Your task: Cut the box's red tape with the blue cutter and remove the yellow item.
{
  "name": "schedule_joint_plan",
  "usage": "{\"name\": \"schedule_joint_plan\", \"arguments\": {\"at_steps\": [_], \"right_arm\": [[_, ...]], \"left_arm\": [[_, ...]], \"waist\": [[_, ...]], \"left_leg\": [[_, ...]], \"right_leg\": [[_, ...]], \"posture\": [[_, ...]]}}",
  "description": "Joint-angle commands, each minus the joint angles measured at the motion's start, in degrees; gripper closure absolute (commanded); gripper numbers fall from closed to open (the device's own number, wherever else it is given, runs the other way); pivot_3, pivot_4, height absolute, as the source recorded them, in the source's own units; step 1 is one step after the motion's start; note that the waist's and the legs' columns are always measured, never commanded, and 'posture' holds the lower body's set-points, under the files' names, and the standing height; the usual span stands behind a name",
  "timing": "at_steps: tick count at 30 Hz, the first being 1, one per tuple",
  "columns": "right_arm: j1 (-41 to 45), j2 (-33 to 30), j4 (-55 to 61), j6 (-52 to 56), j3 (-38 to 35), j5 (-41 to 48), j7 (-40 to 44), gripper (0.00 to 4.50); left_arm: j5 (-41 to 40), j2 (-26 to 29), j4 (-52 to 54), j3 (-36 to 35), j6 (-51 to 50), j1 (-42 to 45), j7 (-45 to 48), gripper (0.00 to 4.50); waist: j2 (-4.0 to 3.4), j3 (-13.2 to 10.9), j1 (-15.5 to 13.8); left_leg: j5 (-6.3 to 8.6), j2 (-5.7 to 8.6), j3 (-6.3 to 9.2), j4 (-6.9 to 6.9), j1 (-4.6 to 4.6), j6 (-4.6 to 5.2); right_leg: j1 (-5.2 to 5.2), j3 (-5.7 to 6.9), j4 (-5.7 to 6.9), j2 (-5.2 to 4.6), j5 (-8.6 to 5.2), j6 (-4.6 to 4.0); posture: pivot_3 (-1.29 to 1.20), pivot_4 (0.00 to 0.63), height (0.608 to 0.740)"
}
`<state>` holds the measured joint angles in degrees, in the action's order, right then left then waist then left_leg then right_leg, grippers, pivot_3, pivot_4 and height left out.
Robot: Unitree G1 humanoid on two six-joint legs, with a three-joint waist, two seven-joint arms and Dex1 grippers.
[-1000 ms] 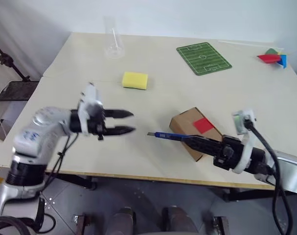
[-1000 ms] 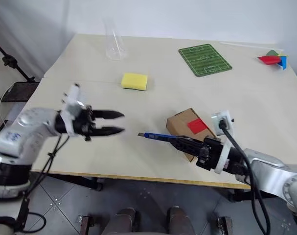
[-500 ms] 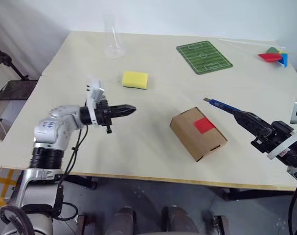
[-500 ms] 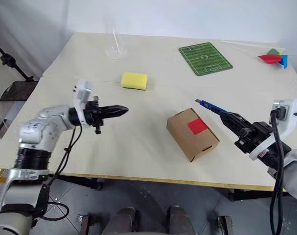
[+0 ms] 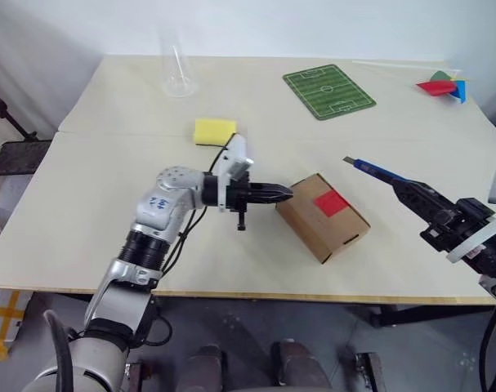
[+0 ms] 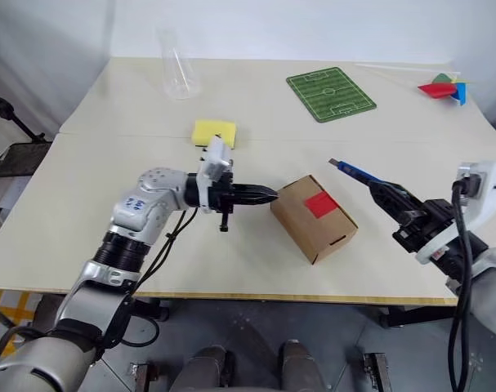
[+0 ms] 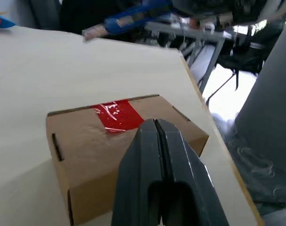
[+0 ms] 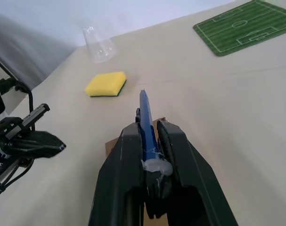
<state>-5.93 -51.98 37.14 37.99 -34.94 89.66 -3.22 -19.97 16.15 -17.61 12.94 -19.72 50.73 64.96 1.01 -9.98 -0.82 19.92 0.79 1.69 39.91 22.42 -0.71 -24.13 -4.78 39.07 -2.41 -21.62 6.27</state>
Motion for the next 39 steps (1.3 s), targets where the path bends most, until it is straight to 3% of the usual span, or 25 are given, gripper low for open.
{"name": "schedule_joint_plan", "arguments": {"at_steps": [1,8,16,24,39], "right_arm": [[-1.0,-5.2,-0.2,2.5,-4.8,-6.1,2.8,4.33],[0.7,-14.9,2.5,8.8,-5.6,-10.9,5.1,4.33],[11.5,-21.9,1.8,12.1,4.2,-13.8,5.5,4.33],[19.0,-19.5,-1.7,13.3,14.7,-22.7,6.7,4.33],[21.5,-10.4,-2.1,16.2,18.4,-31.2,9.5,4.33]], "left_arm": [[5.6,-2.8,-3.1,2.4,4.1,2.9,-4.1,4.50],[8.9,-5.0,-2.7,2.0,-0.6,2.9,-10.3,4.50],[10.9,-7.2,-2.8,1.2,-7.7,1.8,-18.5,4.50],[10.8,-11.2,-3.7,0.5,-8.6,2.3,-20.5,4.50],[15.5,-13.5,-8.5,5.0,-11.0,3.6,-20.7,4.50]], "waist": [[0.00,0.0,-0.4],[0.01,0.0,-0.3],[0.01,0.0,-0.5],[0.02,0.0,-0.6],[0.02,0.0,-0.6]], "left_leg": [[0.02,0.00,0.01,0.04,0.00,0.04],[0.06,0.04,-0.01,0.05,-0.01,0.18],[0.06,0.05,0.00,0.12,0.00,0.18],[0.09,0.09,0.01,0.17,0.11,0.24],[0.09,0.12,0.00,0.19,0.08,0.24]], "right_leg": [[0.02,0.00,-0.05,0.00,0.01,0.03],[0.06,-0.08,-0.09,-0.01,0.05,0.09],[0.06,-0.06,-0.14,-0.07,0.06,0.11],[0.06,-0.03,-0.15,-0.13,0.13,0.24],[0.06,-0.04,-0.09,-0.15,0.14,0.25]], "posture": [[0.00,0.150,0.740],[0.00,0.150,0.740],[0.00,0.150,0.740],[0.00,0.150,0.740],[0.00,0.150,0.740]]}}
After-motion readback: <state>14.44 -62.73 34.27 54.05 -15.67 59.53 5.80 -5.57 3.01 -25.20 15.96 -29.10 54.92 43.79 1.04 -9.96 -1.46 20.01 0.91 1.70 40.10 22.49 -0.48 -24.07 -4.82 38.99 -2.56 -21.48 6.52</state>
